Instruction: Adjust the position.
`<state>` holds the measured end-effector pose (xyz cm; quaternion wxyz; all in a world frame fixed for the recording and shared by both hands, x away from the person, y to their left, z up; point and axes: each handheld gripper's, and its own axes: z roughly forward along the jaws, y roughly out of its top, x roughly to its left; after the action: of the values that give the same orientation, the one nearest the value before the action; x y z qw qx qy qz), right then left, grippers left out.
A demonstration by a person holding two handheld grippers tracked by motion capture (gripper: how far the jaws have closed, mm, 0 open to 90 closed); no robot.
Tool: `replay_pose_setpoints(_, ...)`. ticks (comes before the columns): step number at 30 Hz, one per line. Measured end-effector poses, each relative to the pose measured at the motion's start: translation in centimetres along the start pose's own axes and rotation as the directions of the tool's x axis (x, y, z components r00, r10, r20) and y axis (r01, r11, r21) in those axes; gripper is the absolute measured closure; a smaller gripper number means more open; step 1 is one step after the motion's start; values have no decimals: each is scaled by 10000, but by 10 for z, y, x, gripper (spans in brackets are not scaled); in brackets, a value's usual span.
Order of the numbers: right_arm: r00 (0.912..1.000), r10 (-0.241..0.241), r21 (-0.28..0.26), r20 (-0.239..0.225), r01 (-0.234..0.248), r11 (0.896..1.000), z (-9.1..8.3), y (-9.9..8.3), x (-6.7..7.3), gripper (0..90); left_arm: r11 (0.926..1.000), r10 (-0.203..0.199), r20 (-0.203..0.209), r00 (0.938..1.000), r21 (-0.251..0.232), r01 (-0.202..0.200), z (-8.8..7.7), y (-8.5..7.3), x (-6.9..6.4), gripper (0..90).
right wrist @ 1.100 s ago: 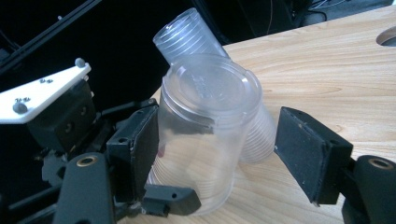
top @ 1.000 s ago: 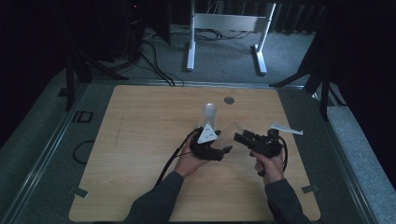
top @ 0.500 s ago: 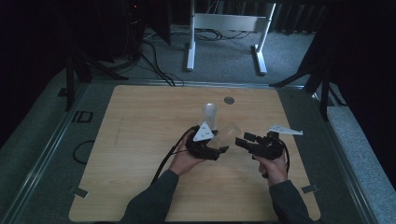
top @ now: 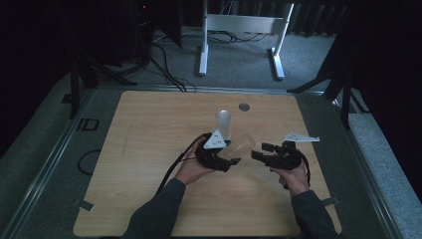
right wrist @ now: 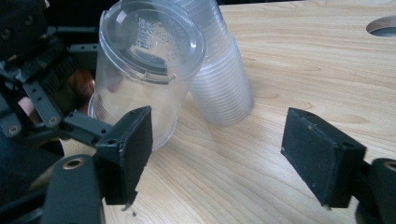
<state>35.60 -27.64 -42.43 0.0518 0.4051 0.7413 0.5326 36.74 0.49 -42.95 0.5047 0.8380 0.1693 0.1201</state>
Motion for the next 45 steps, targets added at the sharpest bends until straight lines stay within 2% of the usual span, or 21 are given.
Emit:
replay_pose_setpoints(5,9971,-736,656,214,720,9952,-3,4,0,189,9996,70,279,9996,273,-78,-3,0,4,289)
replay_pose_setpoints(10,9877,-1514,1260,385,1455,9813,-5,10,4,185,9984,187,422,9989,524,-209,-5,2,6,289)
replay_pose_setpoints(12,9814,-1852,1486,495,1762,9731,-5,13,6,189,9974,294,455,9985,643,-323,-7,3,7,289)
replay_pose_setpoints(13,9814,-1852,1486,495,1762,9731,-5,13,6,189,9974,294,455,9985,643,-323,-7,3,7,289)
replay_pose_setpoints(14,9776,-2029,1632,561,1915,9678,-5,14,7,195,9959,387,480,9981,801,-425,-7,3,8,289)
replay_pose_setpoints(15,9696,-2358,1891,646,2201,9570,-4,16,9,209,9950,429,491,9979,875,-471,-8,4,9,289)
replay_pose_setpoints(17,9623,-2653,2153,595,2472,9448,-3,18,10,221,9939,486,546,9973,966,-537,-8,5,9,290)
replay_pose_setpoints(18,9589,-2770,2252,616,2570,9398,-3,18,11,227,9930,529,564,9970,1028,-585,-9,6,10,290)
replay_pose_setpoints(19,9589,-2770,2252,616,2570,9398,-3,18,11,227,9930,529,564,9970,1028,-585,-9,6,10,290)
replay_pose_setpoints(21,9477,-3127,2531,644,2876,9237,-2,20,13,235,9897,738,582,9956,1184,-803,-10,8,10,291)
replay_pose_setpoints(25,9350,-3506,2855,530,3222,9026,-1,24,15,267,9857,869,596,9944,1392,-945,-12,10,11,291)
replay_pose_setpoints(27,9269,-3726,3083,440,3422,8876,0,25,15,277,9827,968,635,9933,1525,-1055,-13,11,12,291)
replay_pose_setpoints(30,9171,-3974,3324,309,3655,8694,1,27,17,294,9755,1188,696,9905,1779,-1295,-13,13,13,291)
replay_pose_setpoints(36,8930,-4499,3883,52,4128,8239,5,30,20,322,9630,1407,812,9867,2201,-1554,-14,13,13,291)
replay_pose_setpoints(40,8829,-4694,4127,-115,4317,8020,7,32,22,337,9561,1578,878,9836,2356,-1745,-14,15,12,291)
replay_pose_setpoints(42,8782,-4779,4240,-168,4392,7921,8,33,22,340,9493,1699,892,9814,2524,-1873,-13,17,13,291)
replay_pose_setpoints(43,8737,-4859,4366,-212,4454,7817,9,33,23,340,9475,1698,912,9812,2586,-1880,-13,17,13,291)
replay_pose_setpoints(45,8671,-4970,4494,-340,4574,7673,10,34,25,341,9414,1800,976,9788,2714,-2002,-12,17,13,292)
